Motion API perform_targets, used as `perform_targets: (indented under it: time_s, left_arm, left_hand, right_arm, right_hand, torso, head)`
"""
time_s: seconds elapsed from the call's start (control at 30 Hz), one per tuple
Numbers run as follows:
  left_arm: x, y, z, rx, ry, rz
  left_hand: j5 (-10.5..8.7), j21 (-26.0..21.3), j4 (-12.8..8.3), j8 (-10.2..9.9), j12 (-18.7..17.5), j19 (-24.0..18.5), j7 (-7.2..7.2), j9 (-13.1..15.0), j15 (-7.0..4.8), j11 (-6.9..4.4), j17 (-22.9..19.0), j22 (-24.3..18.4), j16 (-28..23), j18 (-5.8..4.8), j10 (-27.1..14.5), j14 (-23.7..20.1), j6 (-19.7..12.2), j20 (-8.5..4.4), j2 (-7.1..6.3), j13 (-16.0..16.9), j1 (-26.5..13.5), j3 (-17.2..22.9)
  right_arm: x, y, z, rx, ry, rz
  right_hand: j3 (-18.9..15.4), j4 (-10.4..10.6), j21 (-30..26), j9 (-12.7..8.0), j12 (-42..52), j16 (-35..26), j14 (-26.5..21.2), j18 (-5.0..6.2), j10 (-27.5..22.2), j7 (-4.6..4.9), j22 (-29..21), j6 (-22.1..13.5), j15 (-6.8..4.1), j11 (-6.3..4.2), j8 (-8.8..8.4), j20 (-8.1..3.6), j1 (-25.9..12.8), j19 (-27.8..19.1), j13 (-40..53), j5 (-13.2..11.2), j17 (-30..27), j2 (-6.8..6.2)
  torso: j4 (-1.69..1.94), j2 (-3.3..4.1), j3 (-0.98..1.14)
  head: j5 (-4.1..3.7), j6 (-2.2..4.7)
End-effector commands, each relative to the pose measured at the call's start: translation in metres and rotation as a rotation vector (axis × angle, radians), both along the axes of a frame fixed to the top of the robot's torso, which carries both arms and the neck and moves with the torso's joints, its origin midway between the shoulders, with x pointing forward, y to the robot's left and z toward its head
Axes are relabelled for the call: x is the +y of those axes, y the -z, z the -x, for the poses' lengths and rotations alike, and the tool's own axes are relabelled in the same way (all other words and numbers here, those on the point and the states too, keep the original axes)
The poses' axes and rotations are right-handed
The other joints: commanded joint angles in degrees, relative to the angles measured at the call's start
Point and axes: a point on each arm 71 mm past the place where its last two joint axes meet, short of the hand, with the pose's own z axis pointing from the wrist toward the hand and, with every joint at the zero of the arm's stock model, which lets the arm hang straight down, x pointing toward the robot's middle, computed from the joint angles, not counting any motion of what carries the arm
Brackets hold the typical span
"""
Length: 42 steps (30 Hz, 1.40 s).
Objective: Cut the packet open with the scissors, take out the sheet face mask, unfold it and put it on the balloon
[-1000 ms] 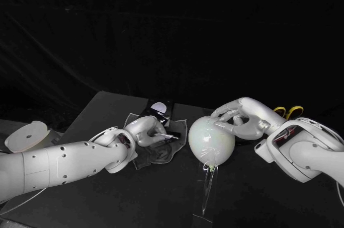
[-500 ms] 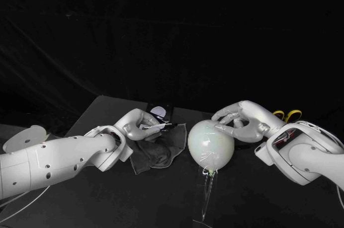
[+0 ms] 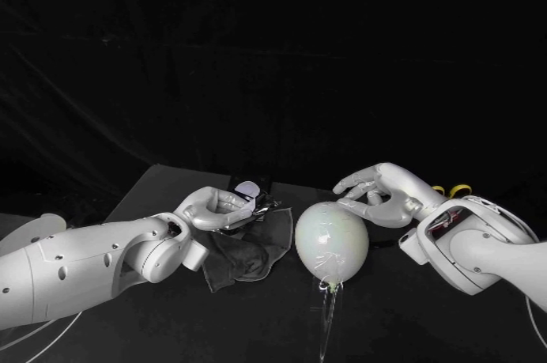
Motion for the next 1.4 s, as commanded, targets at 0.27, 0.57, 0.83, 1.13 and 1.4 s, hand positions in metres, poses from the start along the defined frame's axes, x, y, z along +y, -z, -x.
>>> perform_targets:
  time_s: [0.27,0.57,0.83,1.13,1.4]
  left_arm:
    - [-0.016,-0.02,0.0,0.045,0.146,0.304]
    - [-0.027,-0.038,-0.002,0.012,0.224,0.312]
    - [-0.033,-0.042,-0.003,0.002,0.247,0.304]
    - [-0.041,-0.042,-0.005,-0.003,0.264,0.3]
    - [-0.042,-0.042,-0.006,-0.003,0.257,0.292]
  left_hand:
    - [0.11,-0.81,-0.85,0.42,0.04,-1.49,-0.27,4.14,0.27,0.29,0.01,-0.12,-0.72,0.57,0.13,-0.79,-0.66,0.02,0.3,0.09,-0.94,0.13]
    - [0.11,-1.28,-1.37,0.64,0.06,-2.57,-0.45,4.46,0.36,0.42,0.02,-0.2,-1.0,0.64,0.08,-1.16,-0.93,0.09,0.47,0.1,-1.2,0.12]
    - [0.11,-1.5,-1.56,0.74,0.06,-3.11,-0.56,4.6,0.44,0.46,0.02,-0.24,-1.15,0.64,0.09,-1.36,-1.02,0.1,0.53,0.11,-1.35,0.1]
    - [0.12,-1.62,-1.7,0.79,0.06,-3.41,-0.53,4.69,0.47,0.45,0.02,-0.25,-1.26,0.64,0.07,-1.51,-1.1,0.1,0.61,0.1,-1.42,0.14]
    - [0.12,-1.67,-1.81,0.81,0.04,-3.43,-0.42,4.75,0.47,0.41,0.03,-0.24,-1.32,0.63,0.02,-1.58,-1.2,0.12,0.7,0.1,-1.47,0.2]
  right_arm:
    - [0.007,-0.011,-0.022,0.058,0.042,-0.047]
    - [0.02,-0.02,-0.036,0.081,0.088,-0.055]
    - [0.033,-0.037,-0.042,0.028,0.09,-0.025]
    - [0.047,-0.049,-0.042,0.01,0.04,0.031]
    - [0.054,-0.049,-0.035,0.01,-0.006,0.08]
  right_hand:
    - [0.11,-0.04,2.85,0.22,1.31,2.0,0.76,0.2,3.53,-0.23,2.45,0.28,-0.76,-1.12,0.3,-0.38,-0.99,1.0,1.19,-0.05,2.25,0.66]
    - [-1.49,0.59,9.7,1.09,4.9,6.68,2.9,-0.97,9.64,-1.9,8.24,2.0,-2.25,-2.95,1.72,-1.65,-4.42,4.28,5.35,1.28,9.27,1.27]
    - [-5.7,-0.34,15.04,7.92,33.69,9.57,3.77,-1.99,10.4,-4.09,13.36,2.03,-3.9,-4.81,7.06,-3.31,-6.75,6.25,37.05,1.02,14.0,1.12]
    - [-7.54,0.65,21.6,11.77,57.65,15.16,5.73,-3.26,9.07,-3.57,19.27,-0.54,-3.42,-4.45,8.4,-2.85,-7.5,8.89,62.7,-1.3,25.21,1.38]
    - [-8.48,0.93,22.29,12.25,58.76,15.51,5.86,-3.37,8.97,-3.43,19.97,-0.82,-3.27,-4.27,8.46,-2.77,-8.14,9.11,64.24,-2.35,26.01,1.07]
  torso:
    - [0.0,0.05,0.11]
    - [-0.07,0.1,0.13]
    - [-0.03,0.05,0.13]
    - [0.04,0.01,0.08]
    - [0.04,0.0,0.1]
  head:
    - [-0.97,1.55]
    - [-2.48,2.82]
    - [-3.6,3.47]
    - [-4.56,4.08]
    - [-4.64,3.88]
